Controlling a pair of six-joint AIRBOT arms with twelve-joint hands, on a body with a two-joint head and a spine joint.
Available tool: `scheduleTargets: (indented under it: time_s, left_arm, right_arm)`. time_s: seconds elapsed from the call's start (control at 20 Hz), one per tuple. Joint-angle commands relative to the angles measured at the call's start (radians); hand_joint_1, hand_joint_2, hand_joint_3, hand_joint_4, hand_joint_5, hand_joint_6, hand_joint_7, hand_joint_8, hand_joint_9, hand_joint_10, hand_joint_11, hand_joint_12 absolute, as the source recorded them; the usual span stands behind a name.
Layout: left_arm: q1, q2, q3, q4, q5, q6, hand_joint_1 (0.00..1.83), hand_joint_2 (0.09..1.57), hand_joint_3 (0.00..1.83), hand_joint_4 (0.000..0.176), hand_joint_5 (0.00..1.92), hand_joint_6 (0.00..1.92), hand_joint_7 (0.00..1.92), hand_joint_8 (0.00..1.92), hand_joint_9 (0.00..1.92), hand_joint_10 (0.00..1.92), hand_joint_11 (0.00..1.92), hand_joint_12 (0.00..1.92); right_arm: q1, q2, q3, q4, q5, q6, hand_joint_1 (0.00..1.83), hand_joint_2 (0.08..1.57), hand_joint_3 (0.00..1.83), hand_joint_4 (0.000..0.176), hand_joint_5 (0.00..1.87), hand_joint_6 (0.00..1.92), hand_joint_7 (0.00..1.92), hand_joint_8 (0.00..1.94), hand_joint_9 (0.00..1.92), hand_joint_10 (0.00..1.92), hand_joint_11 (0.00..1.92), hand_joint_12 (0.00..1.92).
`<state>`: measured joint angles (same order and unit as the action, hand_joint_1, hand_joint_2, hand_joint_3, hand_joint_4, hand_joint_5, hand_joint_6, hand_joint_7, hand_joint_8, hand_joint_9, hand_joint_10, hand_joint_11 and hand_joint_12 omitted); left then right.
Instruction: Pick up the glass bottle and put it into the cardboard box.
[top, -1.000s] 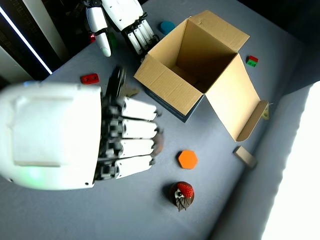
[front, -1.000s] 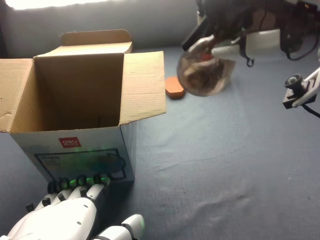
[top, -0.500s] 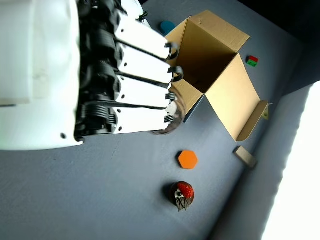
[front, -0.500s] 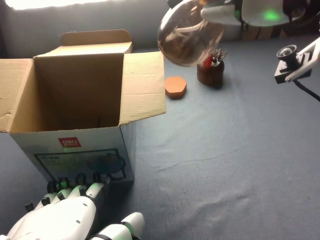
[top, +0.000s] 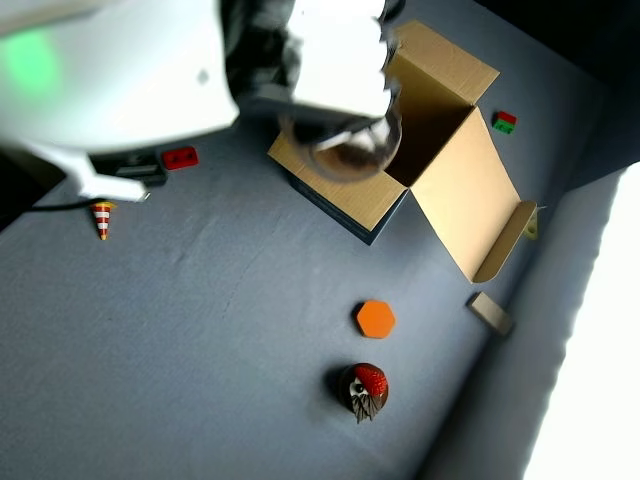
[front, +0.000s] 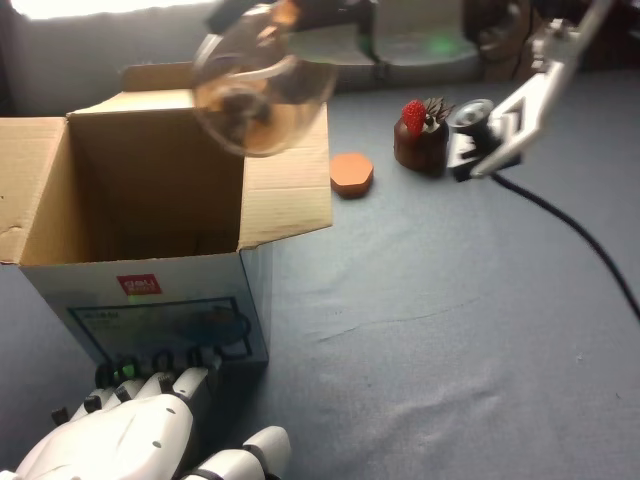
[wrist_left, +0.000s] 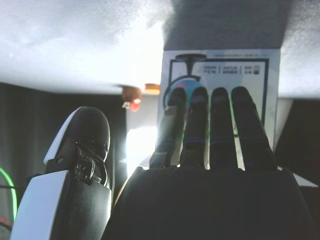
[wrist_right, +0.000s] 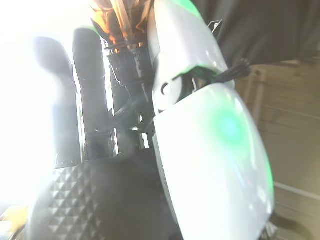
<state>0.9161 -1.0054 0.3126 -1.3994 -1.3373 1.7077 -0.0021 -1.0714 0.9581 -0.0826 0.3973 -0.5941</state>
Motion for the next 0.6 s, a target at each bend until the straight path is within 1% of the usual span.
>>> scheduleTargets:
  time_s: [0.0,0.05,0.2,0.4,0.55]
  left_arm:
    - [-0.007,0.005,0.001,0.068,-0.045,-0.005,0.0,1.31,0.0,0.013,0.08,0.0,0.05,0.0,0.0,0.0,0.0,0.0]
    - [-0.007,0.005,0.001,0.068,-0.043,-0.005,0.0,1.31,0.0,0.013,0.08,0.0,0.05,0.0,0.0,0.0,0.0,0.0]
    - [-0.007,0.005,0.001,0.068,-0.039,-0.005,0.0,1.31,0.0,0.011,0.08,0.0,0.05,0.0,0.0,0.0,0.0,0.0]
    - [-0.007,0.005,0.002,0.068,-0.027,-0.005,0.0,1.31,0.0,0.01,0.08,0.0,0.05,0.0,0.0,0.0,0.0,0.0]
    - [-0.006,0.004,0.008,0.068,-0.027,-0.005,0.0,1.31,0.0,0.009,0.07,0.0,0.05,0.0,0.0,0.0,0.0,0.0]
  right_arm:
    - [0.026,-0.006,0.009,-0.014,0.137,0.033,1.36,1.16,0.0,0.0,0.78,1.21,0.96,1.06,0.81,1.4,0.77,1.59]
    - [0.027,-0.035,0.019,-0.026,0.138,0.037,1.36,1.16,0.0,0.0,0.78,1.21,0.96,1.06,0.81,1.4,0.77,1.59]
    - [0.021,-0.074,0.033,-0.047,0.143,0.037,1.36,1.16,0.0,0.0,0.79,1.21,0.96,1.05,0.81,1.4,0.77,1.59]
    - [-0.001,-0.152,0.076,-0.053,0.152,0.019,1.36,1.16,0.0,0.0,0.79,1.22,0.96,1.04,0.82,1.39,0.77,1.59]
    - [-0.019,-0.221,0.119,-0.057,0.143,-0.017,1.36,1.16,0.0,0.0,0.79,1.22,0.96,1.03,0.82,1.4,0.77,1.59]
